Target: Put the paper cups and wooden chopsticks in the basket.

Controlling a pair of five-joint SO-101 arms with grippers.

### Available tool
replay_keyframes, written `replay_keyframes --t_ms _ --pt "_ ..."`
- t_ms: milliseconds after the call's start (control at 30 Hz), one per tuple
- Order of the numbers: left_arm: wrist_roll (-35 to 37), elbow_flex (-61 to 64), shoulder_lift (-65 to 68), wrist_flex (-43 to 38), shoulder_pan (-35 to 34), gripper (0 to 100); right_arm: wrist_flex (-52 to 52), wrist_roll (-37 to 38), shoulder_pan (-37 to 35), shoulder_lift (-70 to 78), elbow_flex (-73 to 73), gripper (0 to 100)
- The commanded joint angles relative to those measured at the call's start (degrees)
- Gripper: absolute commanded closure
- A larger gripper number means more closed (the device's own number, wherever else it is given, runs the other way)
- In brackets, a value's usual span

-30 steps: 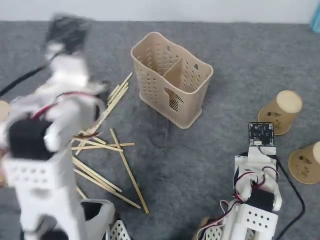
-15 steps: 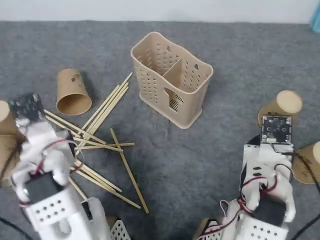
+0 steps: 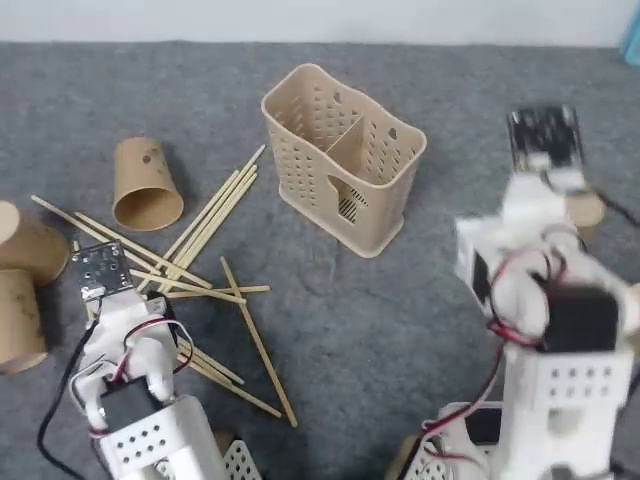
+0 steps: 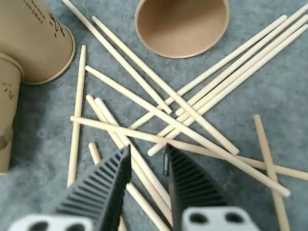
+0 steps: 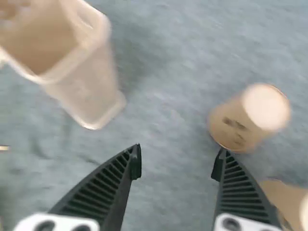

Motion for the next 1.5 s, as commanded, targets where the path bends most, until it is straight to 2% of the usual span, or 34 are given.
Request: replay_keyframes --t_ms 0,133,267,767,833,933,1000,1133,1333,1400,1467 --pt "-0.7 0.66 -2.46 -1.58 -0.18 90 4.53 -5.89 -7.16 13.41 -23.21 75.7" --pt "-0.7 1.54 -3.78 -1.58 -0.26 90 10.24 -6.77 -11.21 28.97 -40.53 75.7" --pt "-0.7 1.54 -4.13 -1.58 -0.26 90 11.74 -6.77 -11.21 41.71 -51.78 75.7" --pt "-0.7 1.54 -4.13 -1.93 -0.18 89 11.65 -9.49 -10.59 63.43 -56.0 76.4" --pt "-0.7 1.54 -4.13 -1.93 -0.18 89 11.65 -9.23 -10.42 64.75 -56.0 81.3" --pt "-0.7 1.54 -4.13 -1.93 -0.18 89 11.47 -8.35 -7.69 65.8 -56.35 94.3" --pt "-0.7 1.54 -4.13 -1.93 -0.18 89 10.95 -1.85 -5.32 65.98 -56.44 99.3" --pt "-0.7 1.54 -4.13 -1.93 -0.18 89 10.24 13.8 -0.22 66.15 -57.49 99.1" --pt "-0.7 1.54 -4.13 -1.93 2.64 89 5.23 29.98 5.58 66.15 -62.68 99.1" --pt "-0.7 1.54 -4.13 -1.93 2.81 89 4.44 33.85 5.85 66.24 -63.12 99.1" --pt "-0.7 1.54 -4.13 -1.93 2.81 89 4.97 32.88 5.41 66.24 -63.03 98.6"
